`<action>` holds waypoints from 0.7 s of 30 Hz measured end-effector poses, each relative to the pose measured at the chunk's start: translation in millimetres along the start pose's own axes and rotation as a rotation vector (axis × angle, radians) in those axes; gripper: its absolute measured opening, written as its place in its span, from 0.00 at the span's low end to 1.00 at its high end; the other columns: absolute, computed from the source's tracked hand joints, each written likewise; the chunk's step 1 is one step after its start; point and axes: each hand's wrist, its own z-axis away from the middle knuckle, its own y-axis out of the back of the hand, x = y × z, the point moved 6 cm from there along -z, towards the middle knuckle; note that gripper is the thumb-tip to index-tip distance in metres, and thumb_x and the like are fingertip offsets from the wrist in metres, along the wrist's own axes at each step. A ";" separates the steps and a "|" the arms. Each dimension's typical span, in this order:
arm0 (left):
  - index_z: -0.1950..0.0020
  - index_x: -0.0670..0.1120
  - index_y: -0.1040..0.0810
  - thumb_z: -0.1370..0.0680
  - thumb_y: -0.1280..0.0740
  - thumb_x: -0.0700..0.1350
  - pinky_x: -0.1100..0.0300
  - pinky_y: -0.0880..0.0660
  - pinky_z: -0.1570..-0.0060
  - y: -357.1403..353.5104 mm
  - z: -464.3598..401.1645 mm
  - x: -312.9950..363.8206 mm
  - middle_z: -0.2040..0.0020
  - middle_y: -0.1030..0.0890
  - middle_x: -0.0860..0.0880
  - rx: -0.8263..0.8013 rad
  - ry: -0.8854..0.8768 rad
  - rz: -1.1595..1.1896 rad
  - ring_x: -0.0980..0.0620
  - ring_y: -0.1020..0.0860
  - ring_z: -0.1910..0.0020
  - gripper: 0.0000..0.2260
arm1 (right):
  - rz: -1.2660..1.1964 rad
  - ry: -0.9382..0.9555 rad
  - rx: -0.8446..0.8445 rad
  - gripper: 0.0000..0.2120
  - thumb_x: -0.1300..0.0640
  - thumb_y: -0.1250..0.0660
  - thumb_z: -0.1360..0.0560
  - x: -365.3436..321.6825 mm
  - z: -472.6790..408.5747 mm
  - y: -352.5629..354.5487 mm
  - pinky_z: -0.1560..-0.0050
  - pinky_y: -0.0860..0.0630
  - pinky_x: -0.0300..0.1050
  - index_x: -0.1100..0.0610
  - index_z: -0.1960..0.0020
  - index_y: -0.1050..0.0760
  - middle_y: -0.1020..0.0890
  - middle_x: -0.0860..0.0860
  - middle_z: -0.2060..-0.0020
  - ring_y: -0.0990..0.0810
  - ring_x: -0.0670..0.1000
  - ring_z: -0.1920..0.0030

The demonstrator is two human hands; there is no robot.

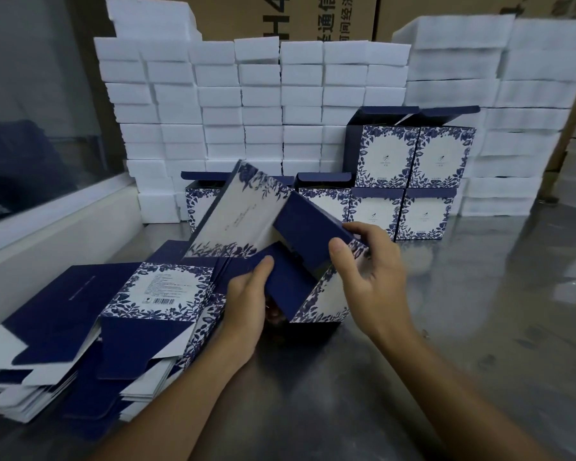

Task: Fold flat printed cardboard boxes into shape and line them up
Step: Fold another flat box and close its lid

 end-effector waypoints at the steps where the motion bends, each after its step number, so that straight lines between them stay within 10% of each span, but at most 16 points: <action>1: 0.58 0.40 0.22 0.21 0.33 0.50 0.58 0.28 0.72 -1.5 1.6 1.0 0.66 0.22 0.41 -0.026 -0.009 -0.005 0.46 0.24 0.69 0.13 | 0.011 -0.010 -0.009 0.23 0.31 0.39 0.29 0.1 0.5 -2.0 0.42 0.32 0.36 0.43 0.40 0.29 0.25 0.36 0.46 0.28 0.43 0.41; 5: 0.68 0.39 0.27 0.21 0.33 0.43 0.61 0.32 0.79 -4.4 2.8 -2.5 0.75 0.27 0.42 -0.038 -0.010 -0.138 0.47 0.28 0.77 0.16 | 0.039 -0.018 -0.054 0.27 0.30 0.37 0.31 0.4 1.8 -4.9 0.44 0.39 0.23 0.43 0.37 0.31 0.26 0.38 0.43 0.31 0.41 0.39; 21: 0.74 0.40 0.28 0.26 0.37 0.55 0.56 0.28 0.68 -23.8 15.0 -0.2 0.79 0.28 0.45 -0.308 -0.115 -0.305 0.46 0.26 0.77 0.22 | 0.061 -0.086 -0.003 0.27 0.26 0.40 0.31 9.1 0.1 -0.7 0.42 0.37 0.32 0.39 0.38 0.34 0.29 0.39 0.42 0.33 0.43 0.37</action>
